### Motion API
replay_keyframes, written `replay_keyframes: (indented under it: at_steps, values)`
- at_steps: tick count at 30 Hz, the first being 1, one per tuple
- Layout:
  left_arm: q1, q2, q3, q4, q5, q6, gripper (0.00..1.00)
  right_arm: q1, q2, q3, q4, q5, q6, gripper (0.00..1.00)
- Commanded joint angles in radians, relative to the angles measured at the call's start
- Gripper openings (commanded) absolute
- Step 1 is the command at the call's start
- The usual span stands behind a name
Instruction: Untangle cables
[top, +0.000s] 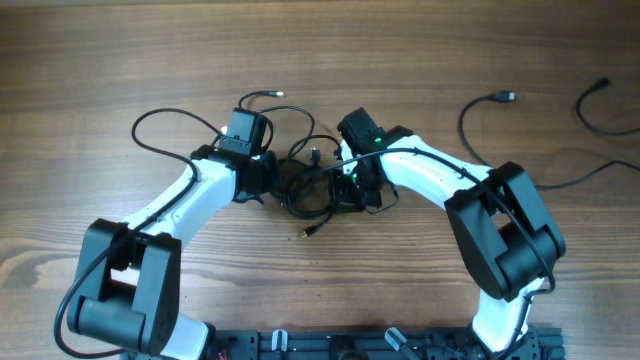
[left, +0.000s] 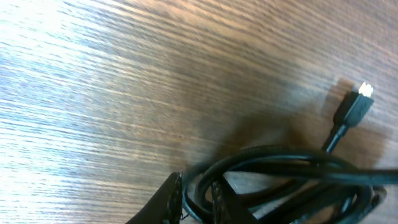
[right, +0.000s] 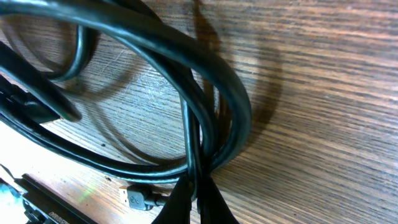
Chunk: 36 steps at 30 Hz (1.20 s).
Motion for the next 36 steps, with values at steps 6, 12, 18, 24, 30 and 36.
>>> replay_keyframes:
  at_steps: [6,12,18,24,30,36]
  values:
    - [-0.014,0.010,-0.029,0.004,-0.047,-0.031,0.20,0.010,0.040,-0.018,0.010,0.039,-0.014,0.04]
    - [-0.031,0.017,-0.064,0.047,-0.047,-0.032,0.20,0.010,0.040,-0.018,0.010,0.039,-0.013,0.04]
    - [-0.028,0.021,-0.063,0.053,-0.047,-0.027,0.04,0.010,0.040,-0.018,0.010,0.040,-0.018,0.04]
    - [0.056,-0.093,0.024,-0.042,0.043,-0.023,0.04,0.010,0.040,-0.018,0.010,0.040,-0.030,0.04]
    - [0.231,-0.235,0.071,-0.080,0.404,-0.023,0.04,0.010,0.040,-0.018,0.017,0.040,-0.029,0.04]
    - [0.471,-0.270,0.071,-0.082,0.671,-0.019,0.04,0.010,0.040,-0.018,0.021,0.040,-0.029,0.04]
